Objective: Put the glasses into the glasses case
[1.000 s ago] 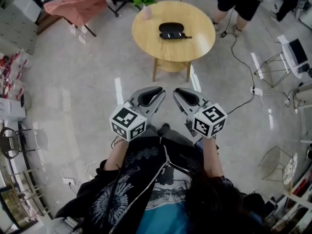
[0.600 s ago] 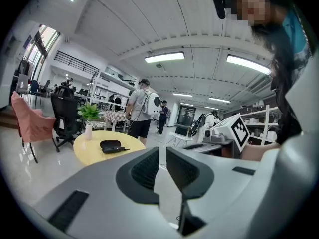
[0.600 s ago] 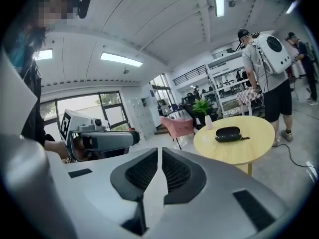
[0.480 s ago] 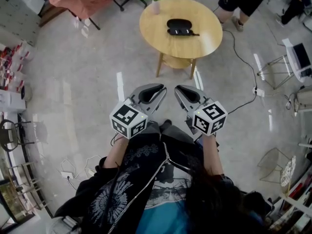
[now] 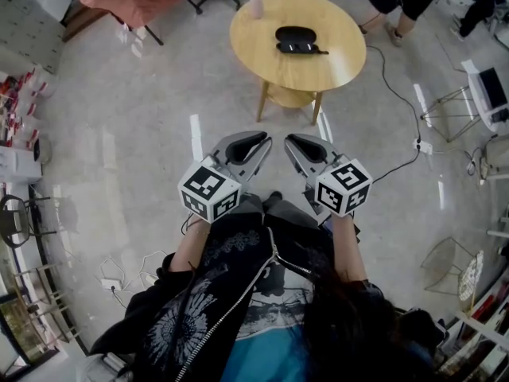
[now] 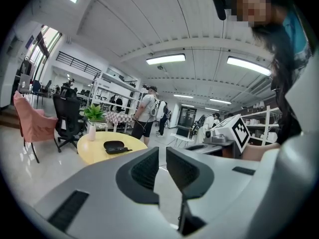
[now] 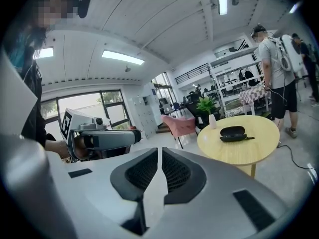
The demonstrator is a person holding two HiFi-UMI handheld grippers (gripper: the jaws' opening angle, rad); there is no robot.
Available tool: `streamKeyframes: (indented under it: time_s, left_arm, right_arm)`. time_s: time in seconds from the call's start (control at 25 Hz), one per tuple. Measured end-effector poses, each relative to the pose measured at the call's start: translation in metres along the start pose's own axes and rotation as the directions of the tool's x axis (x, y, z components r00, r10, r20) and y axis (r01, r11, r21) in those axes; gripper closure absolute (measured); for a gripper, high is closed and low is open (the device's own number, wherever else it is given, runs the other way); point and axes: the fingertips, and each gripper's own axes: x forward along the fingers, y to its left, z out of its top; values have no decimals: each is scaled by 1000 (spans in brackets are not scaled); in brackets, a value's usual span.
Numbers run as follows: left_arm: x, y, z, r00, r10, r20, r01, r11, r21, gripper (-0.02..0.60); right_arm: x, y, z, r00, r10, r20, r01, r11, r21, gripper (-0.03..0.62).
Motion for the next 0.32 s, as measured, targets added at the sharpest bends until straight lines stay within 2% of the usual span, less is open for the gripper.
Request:
streamKeyframes:
  time_s: [0.32]
  left_arm:
    - [-7,17,4,1000,22,9,-22,1000,-3,535]
  right_arm:
    - [16,8,6,1000,20,-11,-20,1000,-24,542]
